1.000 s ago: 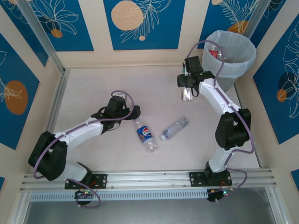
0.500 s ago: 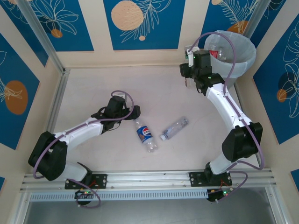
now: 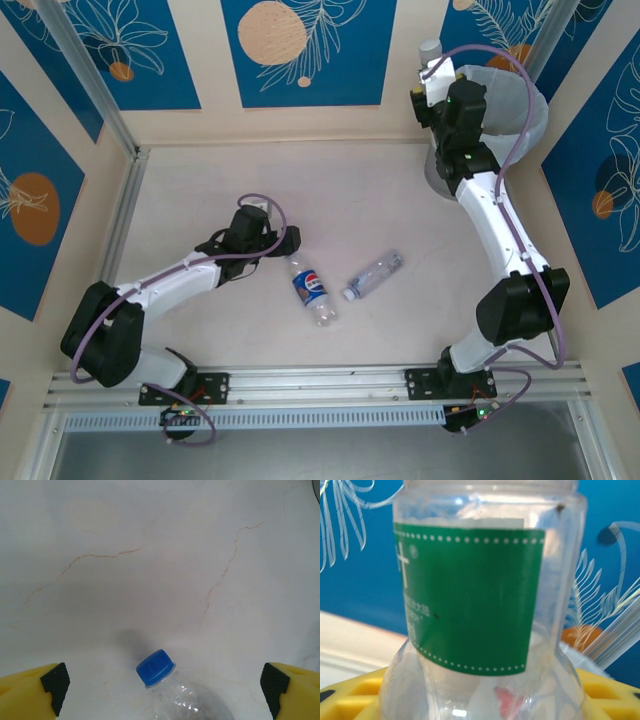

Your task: Put the plastic bottles in the bin

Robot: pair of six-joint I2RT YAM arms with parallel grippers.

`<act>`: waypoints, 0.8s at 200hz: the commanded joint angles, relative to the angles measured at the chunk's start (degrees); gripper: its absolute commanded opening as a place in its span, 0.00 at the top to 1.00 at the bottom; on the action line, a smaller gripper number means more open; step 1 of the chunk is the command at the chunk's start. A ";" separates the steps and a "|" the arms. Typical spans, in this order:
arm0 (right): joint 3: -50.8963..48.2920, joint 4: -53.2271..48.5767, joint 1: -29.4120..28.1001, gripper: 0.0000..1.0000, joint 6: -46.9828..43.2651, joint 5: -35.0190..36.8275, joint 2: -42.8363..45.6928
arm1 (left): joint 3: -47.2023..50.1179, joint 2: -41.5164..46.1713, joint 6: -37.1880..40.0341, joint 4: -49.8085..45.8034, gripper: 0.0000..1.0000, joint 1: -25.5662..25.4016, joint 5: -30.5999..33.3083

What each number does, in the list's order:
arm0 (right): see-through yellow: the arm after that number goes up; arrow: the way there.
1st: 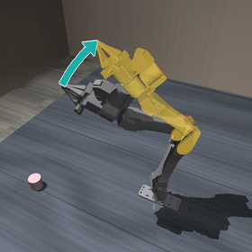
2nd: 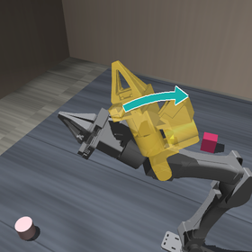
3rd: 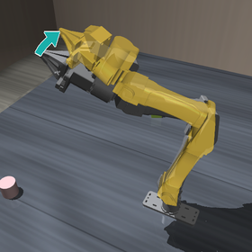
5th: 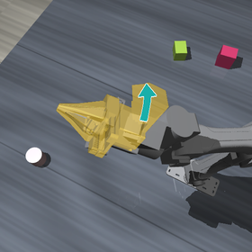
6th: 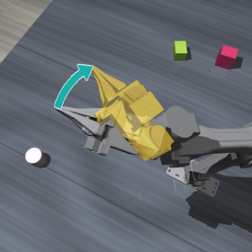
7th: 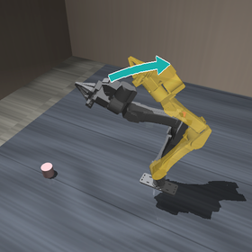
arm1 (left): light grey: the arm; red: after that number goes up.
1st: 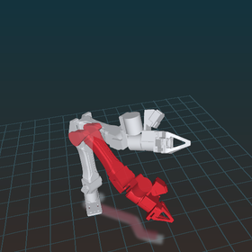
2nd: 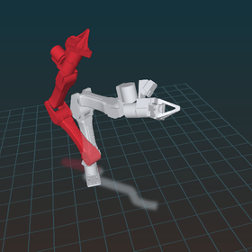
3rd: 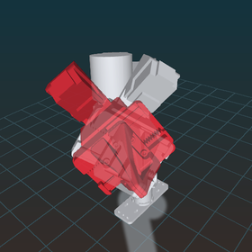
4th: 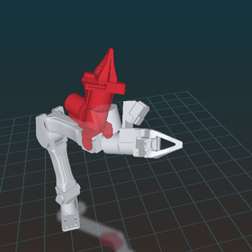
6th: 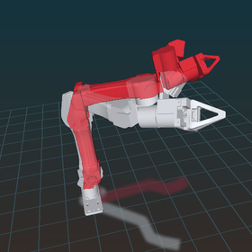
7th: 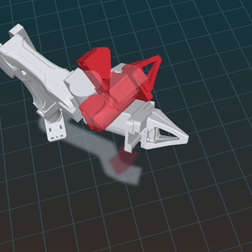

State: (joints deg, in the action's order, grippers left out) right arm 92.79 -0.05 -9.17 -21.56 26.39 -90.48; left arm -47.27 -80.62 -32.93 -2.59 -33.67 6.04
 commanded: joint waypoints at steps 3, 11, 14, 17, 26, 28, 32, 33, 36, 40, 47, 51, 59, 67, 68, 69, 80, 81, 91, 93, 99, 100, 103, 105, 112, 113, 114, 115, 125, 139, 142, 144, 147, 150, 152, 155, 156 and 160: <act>0.23 14.07 1.80 0.58 -6.25 0.13 -1.52 | -1.16 0.17 -0.58 -0.03 0.01 -0.45 -0.77; -0.05 15.86 2.49 0.58 -6.80 0.45 -2.11 | -1.16 0.20 -0.61 0.00 0.01 -0.51 -0.73; -0.21 16.48 2.75 0.58 -7.08 0.58 -2.30 | -1.24 0.20 -0.64 -0.12 0.01 -0.47 -0.81; -0.31 17.09 3.02 0.58 -7.28 0.63 -2.52 | -1.25 0.20 -0.65 -0.09 0.01 -0.51 -0.77; -0.95 18.89 3.73 0.58 -7.90 1.54 -3.01 | -1.25 0.20 -0.53 -0.26 0.01 -0.52 -0.73; -1.12 19.40 3.79 0.58 -8.06 1.69 -3.03 | -1.25 0.20 -0.55 -0.30 0.01 -0.50 -0.69; -1.54 20.10 4.10 0.57 -8.20 2.10 -3.12 | -1.25 0.20 -0.49 -0.34 0.01 -0.52 -0.68; -1.64 20.27 4.17 0.57 -8.22 2.14 -3.12 | -1.25 0.20 -0.48 -0.37 0.01 -0.52 -0.68; -2.01 20.72 4.42 0.57 -8.21 2.32 -3.06 | -1.25 0.20 -0.40 -0.39 0.01 -0.50 -0.62; -2.70 21.48 4.68 0.56 -8.02 2.53 -2.86 | -1.32 0.20 -0.44 -0.46 0.01 -0.48 -0.60; -4.60 23.25 5.27 0.55 -7.25 2.43 -2.33 | -1.34 0.09 -0.31 -0.45 0.01 -0.47 -0.51; -5.84 24.34 5.61 0.55 -6.63 2.22 -1.85 | -1.39 0.02 -0.30 -0.56 0.01 -0.46 -0.51; -8.77 27.14 6.43 0.55 -4.83 1.45 -0.83 | -1.55 -0.14 -0.23 -0.60 0.01 -0.51 -0.51; -11.20 29.85 7.14 0.56 -3.51 1.44 0.04 | -1.68 -0.41 -0.28 -0.64 0.01 -0.49 -0.61; -11.52 30.16 7.19 0.56 -3.28 1.45 0.08 | -1.68 -0.41 -0.25 -0.65 0.01 -0.50 -0.65; -11.68 30.49 7.30 0.56 -3.12 1.46 0.19 | -1.73 -0.46 -0.23 -0.66 0.01 -0.51 -0.66; -14.53 34.36 8.46 0.58 -1.75 1.81 0.63 | -2.04 -0.81 -0.10 -0.65 0.01 -0.52 -0.94; -14.82 34.79 8.55 0.58 -1.65 1.86 0.64 | -2.04 -0.88 -0.15 -0.66 0.01 -0.47 -0.99; -17.01 38.61 9.60 0.60 -0.88 2.50 0.65 | -2.35 -1.18 -0.17 -0.57 0.01 -0.51 -1.24; -17.42 39.53 9.89 0.60 -0.51 2.63 0.56 | -2.38 -1.20 -0.20 -0.57 0.01 -0.52 -1.28; -18.48 41.38 10.68 0.61 0.35 2.90 0.52 | -2.48 -1.37 -0.09 -0.49 0.01 -0.47 -1.37; -18.55 41.77 10.80 0.61 0.58 2.93 0.50 | -2.48 -1.42 -0.11 -0.49 0.01 -0.49 -1.33; -18.98 42.57 11.24 0.61 1.14 3.02 0.41 | -2.55 -1.46 -0.12 -0.49 0.01 -0.49 -1.37; -19.17 42.98 11.47 0.61 1.63 3.11 0.40 | -2.56 -1.53 -0.10 -0.49 0.01 -0.49 -1.38; -19.84 43.99 12.48 0.61 3.15 3.36 0.16 | -2.65 -1.69 -0.02 -0.48 0.01 -0.50 -1.40; -19.89 44.12 12.67 0.61 3.43 3.38 0.14 | -2.65 -1.71 -0.03 -0.52 0.01 -0.51 -1.39; -19.95 44.19 12.81 0.61 3.66 3.44 0.13 | -2.65 -1.72 -0.03 -0.55 0.01 -0.47 -1.39; -19.99 44.27 12.97 0.62 3.87 3.46 0.09 | -2.66 -1.73 0.01 -0.56 0.01 -0.49 -1.39; -20.39 44.78 14.36 0.63 5.93 3.67 -0.26 | -2.70 -1.82 -0.06 -0.50 0.01 -0.47 -1.39; -21.66 47.49 14.99 0.63 5.23 2.13 -0.73 | -2.57 -1.85 -0.24 -0.48 0.01 -0.49 -1.34; -21.80 47.71 14.97 0.64 4.83 1.98 -0.87 | -2.48 -1.84 -0.26 -0.48 0.01 -0.52 -1.30; -21.83 47.76 14.90 0.64 4.55 1.88 -0.96 | -2.46 -1.83 -0.29 -0.49 0.01 -0.52 -1.30; -21.72 47.61 14.76 0.64 4.25 1.76 -1.05 | -2.41 -1.82 -0.33 -0.44 0.01 -0.51 -1.30; -21.59 47.27 14.78 0.64 4.09 1.73 -1.18 | -2.36 -1.82 -0.37 -0.48 0.01 -0.45 -1.22; -21.49 46.99 14.79 0.64 4.08 1.71 -1.23 | -2.38 -1.82 -0.36 -0.48 0.01 -0.46 -1.19; -21.35 46.48 14.79 0.63 4.00 1.72 -1.27 | -2.28 -1.82 -0.38 -0.42 0.01 -0.50 -1.21; -21.34 46.30 14.79 0.63 3.99 1.73 -1.32 | -2.29 -1.82 -0.38 -0.41 0.01 -0.47 -1.21; -21.12 45.67 14.84 0.63 4.15 1.72 -1.41 | -2.26 -1.82 -0.42 -0.38 0.01 -0.45 -1.20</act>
State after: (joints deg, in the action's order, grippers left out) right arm 71.48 40.05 6.13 -18.92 27.55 -91.96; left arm -48.29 -81.97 -32.91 -2.59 -33.67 5.61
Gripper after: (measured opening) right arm 0.578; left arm 0.992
